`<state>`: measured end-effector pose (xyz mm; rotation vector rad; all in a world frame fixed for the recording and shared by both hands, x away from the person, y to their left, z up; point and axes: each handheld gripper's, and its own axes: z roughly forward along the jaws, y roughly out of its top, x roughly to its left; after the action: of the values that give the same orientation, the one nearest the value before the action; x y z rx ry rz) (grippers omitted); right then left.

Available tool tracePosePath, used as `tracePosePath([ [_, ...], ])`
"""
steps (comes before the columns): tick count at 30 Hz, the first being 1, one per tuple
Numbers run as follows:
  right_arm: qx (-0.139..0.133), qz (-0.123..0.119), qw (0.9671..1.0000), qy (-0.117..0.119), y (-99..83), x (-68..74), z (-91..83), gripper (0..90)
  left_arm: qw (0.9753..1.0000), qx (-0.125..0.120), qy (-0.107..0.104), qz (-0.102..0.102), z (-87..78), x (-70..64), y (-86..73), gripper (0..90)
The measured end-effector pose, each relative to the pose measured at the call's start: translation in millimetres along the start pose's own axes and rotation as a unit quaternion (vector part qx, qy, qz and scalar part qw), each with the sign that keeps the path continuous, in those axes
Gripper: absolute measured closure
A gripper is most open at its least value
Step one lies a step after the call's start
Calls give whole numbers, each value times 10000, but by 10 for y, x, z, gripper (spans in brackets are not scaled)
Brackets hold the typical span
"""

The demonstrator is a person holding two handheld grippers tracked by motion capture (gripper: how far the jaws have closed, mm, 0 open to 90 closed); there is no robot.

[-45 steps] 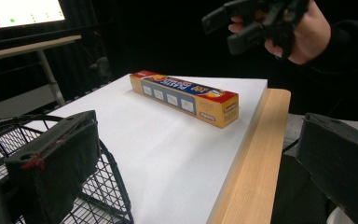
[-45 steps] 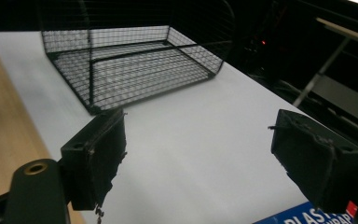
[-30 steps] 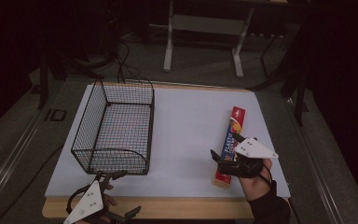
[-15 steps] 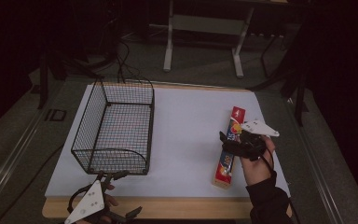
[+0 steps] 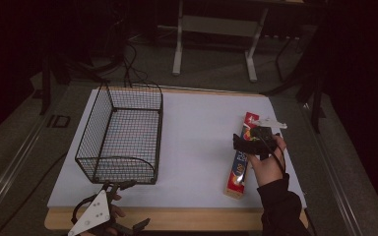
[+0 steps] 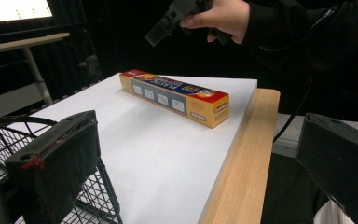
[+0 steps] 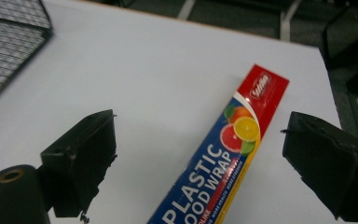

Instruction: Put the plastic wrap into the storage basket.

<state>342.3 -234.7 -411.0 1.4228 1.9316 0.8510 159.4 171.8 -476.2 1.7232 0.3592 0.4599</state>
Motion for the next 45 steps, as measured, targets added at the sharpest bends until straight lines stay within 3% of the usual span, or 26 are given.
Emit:
tracePosePath([
  [4, 373, 224, 9990, -117, -26, -35, 139, 97, 10000, 7, -8, 9, 1, -2, 1, 2],
  [6, 442, 274, 9986, -126, -36, -43, 171, 97, 10000, 15, -9, 13, 2, -3, 1, 2],
  [13, 756, 816, 9935, -227, -95, -136, 404, 126, 10000, 52, -4, 37, 14, -4, -1, 2],
  [17, 1059, 866, 9899, -365, -130, -129, 553, 126, 10000, 48, -9, 37, 14, -2, -1, 2],
  [21, 1210, 1009, 9865, -442, -143, -151, 657, 126, 10000, 54, -14, 33, 15, -1, -3, 2],
  [24, 1256, 1028, 9857, -444, -144, -156, 677, 126, 10000, 53, -14, 30, 16, 0, -2, 2],
  [25, 1422, 1143, 9822, -455, -152, -168, 758, 126, 10000, 48, -16, 33, 17, -1, -2, 2],
  [26, 1475, 1208, 9806, -445, -155, -171, 779, 126, 10000, 49, -16, 34, 17, -1, -2, 2],
  [36, 1950, 1470, 9682, -544, -246, -248, 977, 174, 10000, 61, -12, 57, 22, -4, -4, 2],
  [38, 1978, 1485, 9674, -551, -262, -255, 990, 191, 9999, 73, -12, 68, 23, -5, -4, 2],
  [40, 2041, 1616, 9646, -415, -277, -247, 1007, 260, 9999, 87, -12, 82, 26, -7, -4, 2],
  [43, 2089, 1536, 9646, -481, -260, -222, 1017, 268, 9999, 95, -12, 83, 27, -8, -4, 2],
  [45, 2212, 1598, 9610, -445, -250, -238, 1041, 270, 9999, 91, -2, 87, 25, -10, -3, 2],
])
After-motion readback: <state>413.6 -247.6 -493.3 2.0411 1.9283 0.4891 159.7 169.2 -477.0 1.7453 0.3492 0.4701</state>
